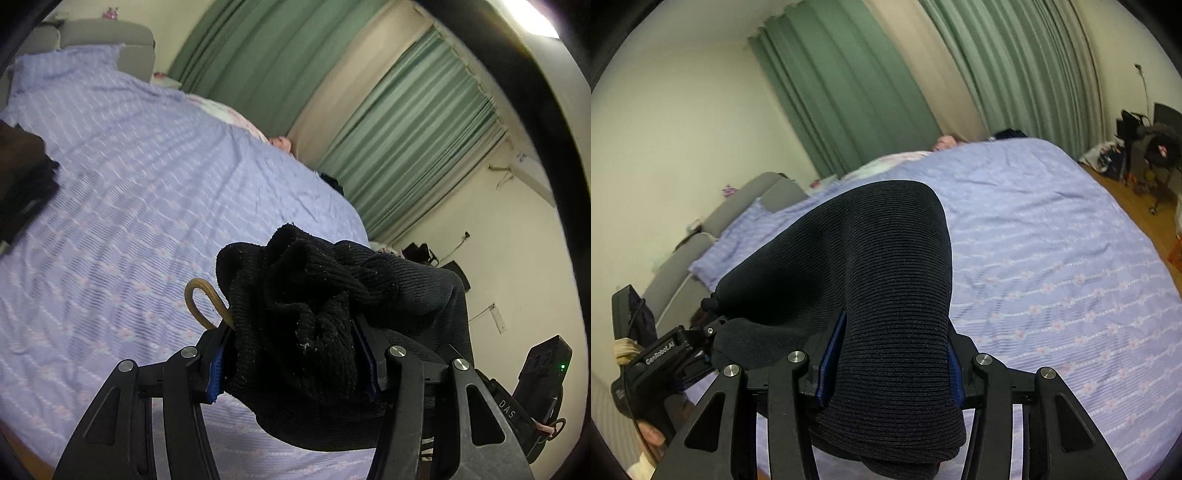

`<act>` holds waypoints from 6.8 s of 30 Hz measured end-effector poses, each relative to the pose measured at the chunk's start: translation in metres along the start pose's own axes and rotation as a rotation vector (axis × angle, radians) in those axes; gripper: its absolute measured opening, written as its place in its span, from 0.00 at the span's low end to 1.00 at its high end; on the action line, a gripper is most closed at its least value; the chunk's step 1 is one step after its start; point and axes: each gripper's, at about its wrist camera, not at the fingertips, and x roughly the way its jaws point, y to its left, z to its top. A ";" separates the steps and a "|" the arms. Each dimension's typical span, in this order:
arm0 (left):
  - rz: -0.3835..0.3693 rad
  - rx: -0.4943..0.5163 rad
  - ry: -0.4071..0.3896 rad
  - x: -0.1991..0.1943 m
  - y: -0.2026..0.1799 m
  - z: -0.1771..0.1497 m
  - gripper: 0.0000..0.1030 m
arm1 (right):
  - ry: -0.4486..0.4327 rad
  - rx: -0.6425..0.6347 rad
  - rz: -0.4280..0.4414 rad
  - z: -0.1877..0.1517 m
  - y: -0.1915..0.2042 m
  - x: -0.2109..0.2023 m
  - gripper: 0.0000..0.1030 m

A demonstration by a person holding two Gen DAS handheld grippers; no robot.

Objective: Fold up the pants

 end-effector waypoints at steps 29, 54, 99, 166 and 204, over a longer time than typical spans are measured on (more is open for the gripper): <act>0.074 -0.046 -0.139 -0.243 0.231 0.074 0.52 | -0.013 -0.083 0.140 -0.079 0.308 0.021 0.46; 0.087 0.048 -0.072 -0.232 0.472 0.278 0.52 | 0.017 0.015 0.141 -0.074 0.503 0.221 0.46; 0.381 0.517 0.018 -0.183 0.521 0.306 0.97 | 0.145 -0.208 -0.168 -0.102 0.562 0.295 0.86; 0.226 0.566 -0.133 -0.278 0.112 0.008 1.00 | -0.173 -0.136 -0.316 -0.131 0.324 -0.143 0.90; 0.266 0.563 -0.122 -0.271 0.108 0.009 1.00 | -0.185 -0.146 -0.299 -0.126 0.329 -0.133 0.90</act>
